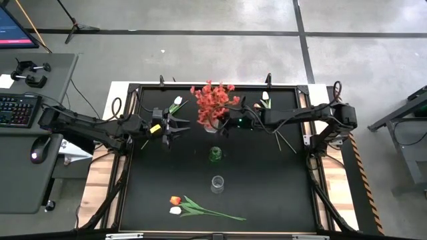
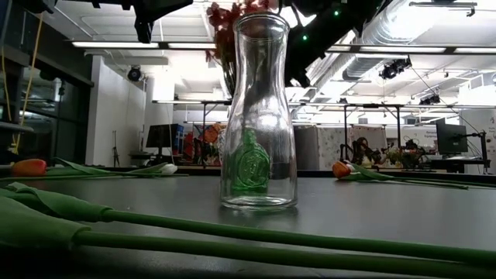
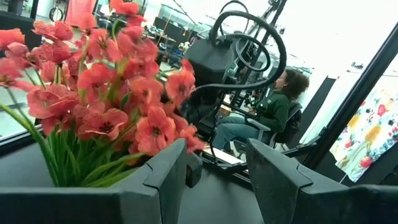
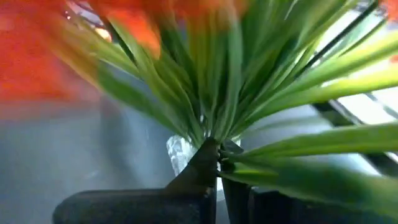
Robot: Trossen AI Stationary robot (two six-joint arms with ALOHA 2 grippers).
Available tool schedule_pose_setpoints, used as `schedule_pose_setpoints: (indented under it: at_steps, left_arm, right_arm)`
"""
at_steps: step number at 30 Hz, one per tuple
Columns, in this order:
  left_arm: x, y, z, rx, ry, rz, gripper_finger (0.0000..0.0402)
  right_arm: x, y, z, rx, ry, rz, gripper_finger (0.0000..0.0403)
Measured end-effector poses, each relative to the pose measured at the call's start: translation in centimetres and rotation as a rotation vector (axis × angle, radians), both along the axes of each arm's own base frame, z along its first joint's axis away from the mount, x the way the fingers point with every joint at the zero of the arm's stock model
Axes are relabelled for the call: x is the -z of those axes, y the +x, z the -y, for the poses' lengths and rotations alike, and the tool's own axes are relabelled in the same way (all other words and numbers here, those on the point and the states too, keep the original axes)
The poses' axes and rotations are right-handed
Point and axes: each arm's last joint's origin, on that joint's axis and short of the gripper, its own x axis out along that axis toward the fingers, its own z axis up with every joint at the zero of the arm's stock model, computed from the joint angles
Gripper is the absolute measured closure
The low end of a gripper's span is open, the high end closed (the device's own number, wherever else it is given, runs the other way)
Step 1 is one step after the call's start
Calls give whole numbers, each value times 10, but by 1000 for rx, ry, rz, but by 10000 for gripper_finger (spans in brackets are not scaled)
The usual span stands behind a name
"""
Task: Sort flowers into vase by color
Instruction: Put the orange flowers into the top transparent flower vase, then put the top right orange tulip into the green flower vase
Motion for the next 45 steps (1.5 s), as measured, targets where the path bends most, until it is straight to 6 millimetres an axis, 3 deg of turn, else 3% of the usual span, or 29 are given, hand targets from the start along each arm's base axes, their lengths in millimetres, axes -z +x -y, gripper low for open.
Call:
schedule_pose_setpoints:
  at_steps: [8,17,23,32,37,45]
  left_arm:
    - [0,0,0,1,0,-1,248]
    - [0,0,0,1,0,-3,248]
    - [2,0,0,0,3,-18,248]
    - [-1,-15,-2,0,6,-55,248]
    - [-3,-29,-4,2,-38,-80,248]
    - [5,-36,-3,30,-168,-164,248]
  right_arm:
    - [-2,0,-1,-31,21,21,384]
    - [-14,-5,-6,-85,-19,37,213]
    - [-26,-26,-8,-87,5,-45,134]
    - [-27,-74,-16,-76,205,-336,121]
    - [-10,-98,-28,-24,314,-492,121]
    - [51,-157,-46,291,427,-583,121]
